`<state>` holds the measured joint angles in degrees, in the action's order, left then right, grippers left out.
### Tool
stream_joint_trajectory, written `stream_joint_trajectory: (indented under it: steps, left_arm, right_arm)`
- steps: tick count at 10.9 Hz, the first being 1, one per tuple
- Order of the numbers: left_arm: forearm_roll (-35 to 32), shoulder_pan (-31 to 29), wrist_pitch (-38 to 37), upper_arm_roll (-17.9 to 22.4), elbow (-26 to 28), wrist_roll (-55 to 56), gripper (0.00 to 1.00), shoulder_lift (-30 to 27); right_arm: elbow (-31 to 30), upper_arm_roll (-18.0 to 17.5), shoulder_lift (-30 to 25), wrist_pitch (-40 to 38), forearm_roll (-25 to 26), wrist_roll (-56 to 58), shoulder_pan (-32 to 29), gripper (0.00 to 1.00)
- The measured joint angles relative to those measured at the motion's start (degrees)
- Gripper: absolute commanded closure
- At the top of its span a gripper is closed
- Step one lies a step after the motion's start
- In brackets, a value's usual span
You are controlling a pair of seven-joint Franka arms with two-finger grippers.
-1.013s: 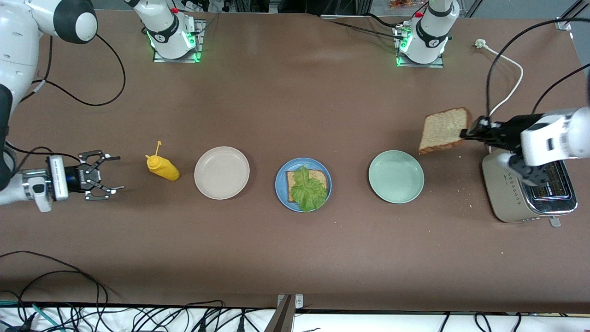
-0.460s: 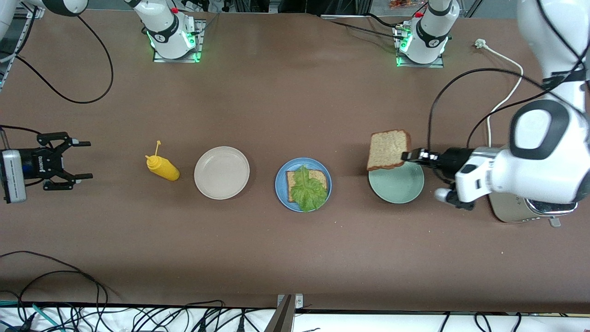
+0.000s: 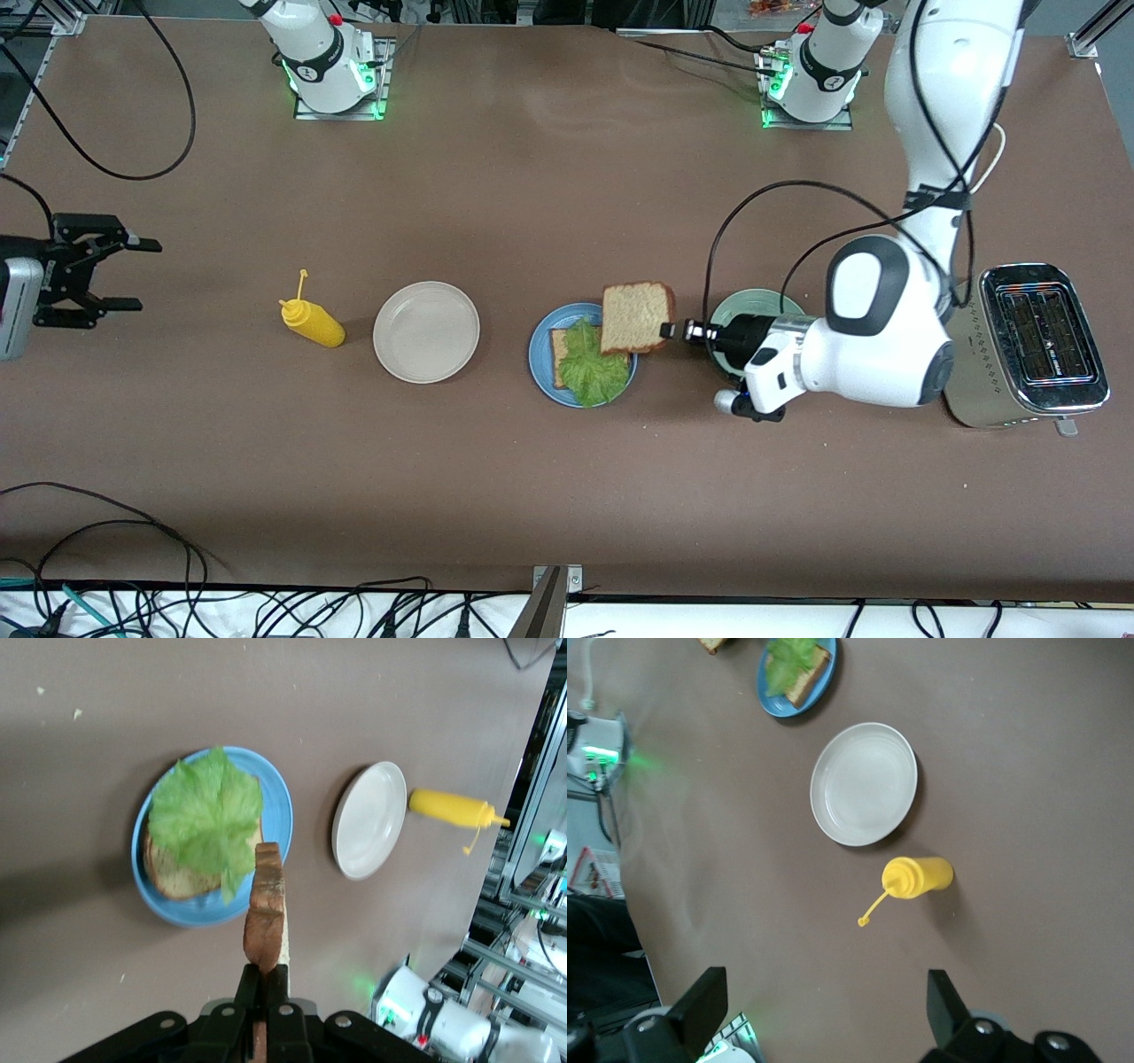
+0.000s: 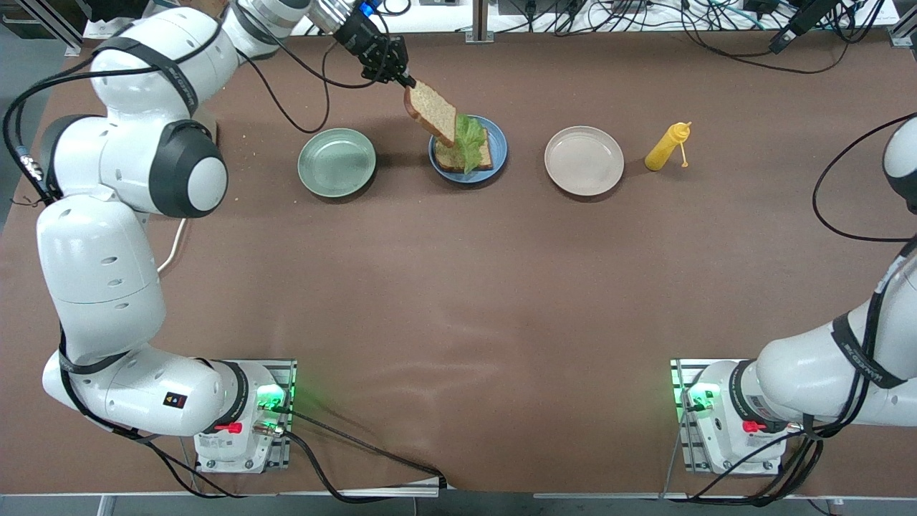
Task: Make sandwich in blue plate with both arms
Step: 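Release the mustard with the right gripper while the left gripper carries bread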
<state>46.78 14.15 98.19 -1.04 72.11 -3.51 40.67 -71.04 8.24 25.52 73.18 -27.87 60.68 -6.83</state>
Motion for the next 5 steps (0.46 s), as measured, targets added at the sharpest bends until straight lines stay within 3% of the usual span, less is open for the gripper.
stream_joint_trajectory:
  steps: [2, 5]
  left_arm:
    - [3.45, 2.26, 6.58, 0.8, 0.03, 0.88, 1.0, 2.99]
    - [9.86, 7.91, 14.89, 4.01, -0.04, 2.99, 1.0, 6.29]
  right_arm:
    - [-8.1, -3.13, -8.11, 5.6, 8.73, -9.42, 0.31, 0.0]
    - [-20.13, -4.28, -18.21, 11.85, 15.17, -23.15, 1.03, 0.0]
